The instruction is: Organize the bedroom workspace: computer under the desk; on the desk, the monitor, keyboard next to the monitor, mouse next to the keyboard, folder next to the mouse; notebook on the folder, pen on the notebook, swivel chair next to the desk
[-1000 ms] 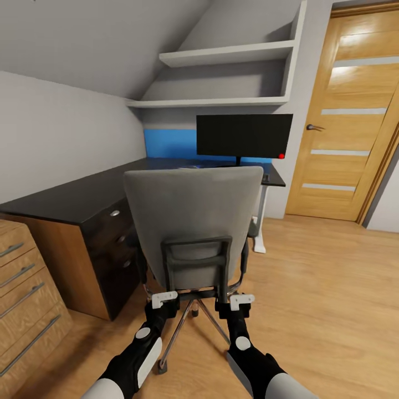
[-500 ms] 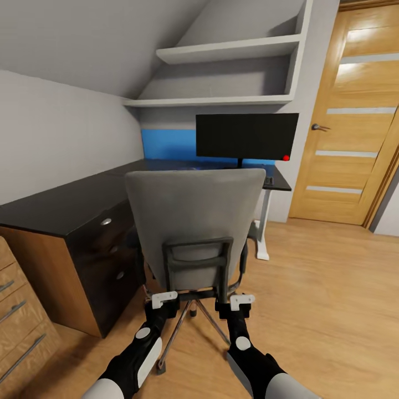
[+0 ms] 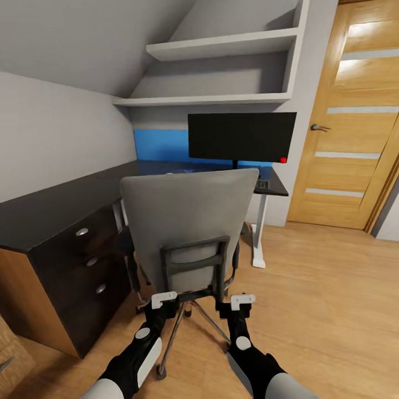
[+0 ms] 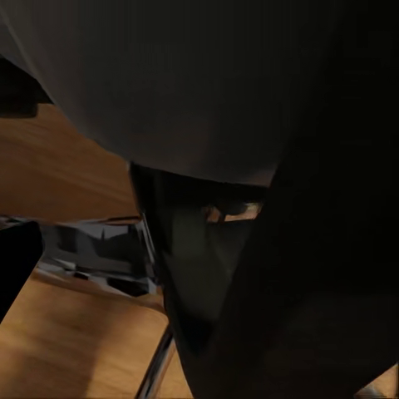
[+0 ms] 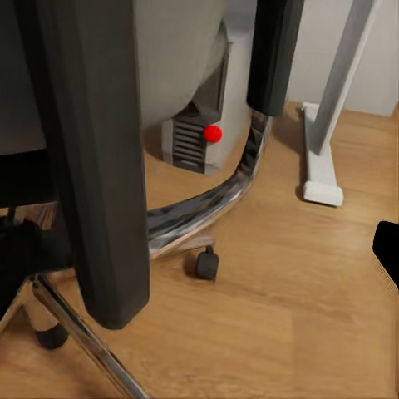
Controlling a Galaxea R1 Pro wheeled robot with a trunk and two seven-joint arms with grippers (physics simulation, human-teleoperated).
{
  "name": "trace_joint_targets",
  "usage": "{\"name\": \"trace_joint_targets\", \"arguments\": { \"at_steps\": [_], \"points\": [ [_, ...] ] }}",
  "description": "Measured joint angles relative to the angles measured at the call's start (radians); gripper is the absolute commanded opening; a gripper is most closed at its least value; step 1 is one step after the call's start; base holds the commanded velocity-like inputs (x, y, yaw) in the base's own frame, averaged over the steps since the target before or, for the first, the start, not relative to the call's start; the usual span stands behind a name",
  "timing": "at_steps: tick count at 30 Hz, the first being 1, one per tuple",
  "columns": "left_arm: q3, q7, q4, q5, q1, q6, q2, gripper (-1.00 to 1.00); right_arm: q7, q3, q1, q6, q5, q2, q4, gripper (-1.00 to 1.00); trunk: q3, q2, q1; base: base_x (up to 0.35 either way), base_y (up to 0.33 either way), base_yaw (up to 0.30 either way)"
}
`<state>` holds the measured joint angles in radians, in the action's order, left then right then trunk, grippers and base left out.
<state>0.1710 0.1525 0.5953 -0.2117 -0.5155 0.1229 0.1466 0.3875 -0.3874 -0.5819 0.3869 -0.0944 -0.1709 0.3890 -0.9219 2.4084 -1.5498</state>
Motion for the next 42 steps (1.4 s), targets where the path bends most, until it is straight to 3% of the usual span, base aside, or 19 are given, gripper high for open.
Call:
{"name": "trace_joint_targets", "arguments": {
  "at_steps": [21,42],
  "points": [
    [0.001,-0.002,0.0,-0.002,0.0,-0.001,0.0,1.0,0.0,0.0,0.0,0.0,0.0,0.0,0.0,1.0,0.0,0.0,0.0,0.237,-0.147,0.0],
    [-0.001,-0.001,0.002,0.002,-0.001,-0.002,0.0,1.0,0.0,0.0,0.0,0.0,0.0,0.0,0.0,1.0,0.0,0.0,0.0,0.01,-0.002,0.0]
  ]
}}
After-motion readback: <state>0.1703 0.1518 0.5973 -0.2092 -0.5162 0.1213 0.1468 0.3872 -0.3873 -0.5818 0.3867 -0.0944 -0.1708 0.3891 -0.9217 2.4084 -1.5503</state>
